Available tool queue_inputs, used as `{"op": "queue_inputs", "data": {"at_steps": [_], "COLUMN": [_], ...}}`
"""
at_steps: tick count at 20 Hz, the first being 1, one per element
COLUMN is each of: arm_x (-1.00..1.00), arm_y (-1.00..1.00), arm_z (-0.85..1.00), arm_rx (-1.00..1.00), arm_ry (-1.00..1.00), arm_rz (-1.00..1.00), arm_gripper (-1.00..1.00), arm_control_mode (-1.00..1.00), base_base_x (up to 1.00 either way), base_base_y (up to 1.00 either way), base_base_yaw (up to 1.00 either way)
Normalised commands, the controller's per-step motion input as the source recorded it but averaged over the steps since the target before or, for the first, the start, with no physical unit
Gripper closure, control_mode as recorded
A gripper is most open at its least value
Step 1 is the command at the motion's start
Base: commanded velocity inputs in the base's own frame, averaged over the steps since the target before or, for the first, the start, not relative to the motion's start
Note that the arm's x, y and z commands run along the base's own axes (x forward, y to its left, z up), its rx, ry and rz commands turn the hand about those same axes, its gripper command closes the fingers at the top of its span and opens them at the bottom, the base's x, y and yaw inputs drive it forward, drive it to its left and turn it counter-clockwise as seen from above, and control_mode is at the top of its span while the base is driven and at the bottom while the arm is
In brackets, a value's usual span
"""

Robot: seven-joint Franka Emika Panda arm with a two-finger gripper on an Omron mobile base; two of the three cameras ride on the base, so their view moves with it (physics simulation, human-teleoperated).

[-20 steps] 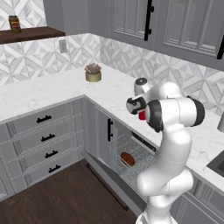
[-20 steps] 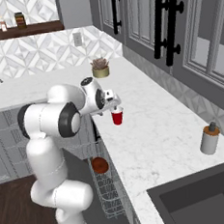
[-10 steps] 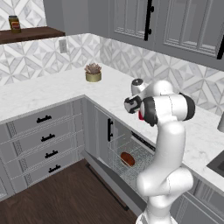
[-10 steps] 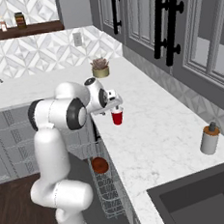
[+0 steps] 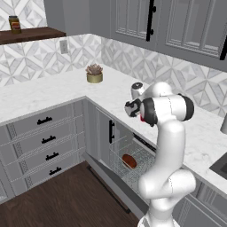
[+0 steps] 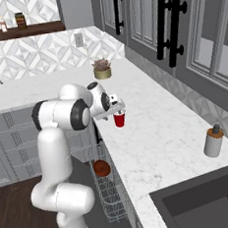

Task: Pick up the cup and bowl from the counter, place them in the dishwasher, and close the dishwasher door.

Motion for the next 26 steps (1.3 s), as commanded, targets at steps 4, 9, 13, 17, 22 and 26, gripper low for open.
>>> {"op": "queue_inputs", "data": {"at_steps": [4, 9, 13, 17, 22, 26], "arm_x": [0.00, -0.02, -0.27, -0.77, -1.00, -1.00], "arm_y": [0.00, 0.00, 0.00, 0.00, 0.01, 0.27], "arm_z": [-0.18, -0.08, -0.02, 0.00, 0.00, 0.00], "arm_rx": [-0.01, 0.00, 0.00, 0.00, 0.00, 0.00], "arm_ry": [0.01, 0.00, 0.00, 0.00, 0.00, 0.02], "arm_rz": [0.02, 0.02, 0.01, 0.00, 0.00, 0.00], "arm_gripper": [1.00, 1.00, 1.00, 1.00, 1.00, 1.00], "arm_control_mode": [-1.00, -1.00, -1.00, -1.00, -1.00, -1.00], "base_base_x": [0.00, 0.00, 0.00, 0.00, 0.00, 0.00], "base_base_y": [0.00, 0.00, 0.00, 0.00, 0.00, 0.00], "base_base_yaw": [0.00, 0.00, 0.00, 0.00, 0.00, 0.00]}}
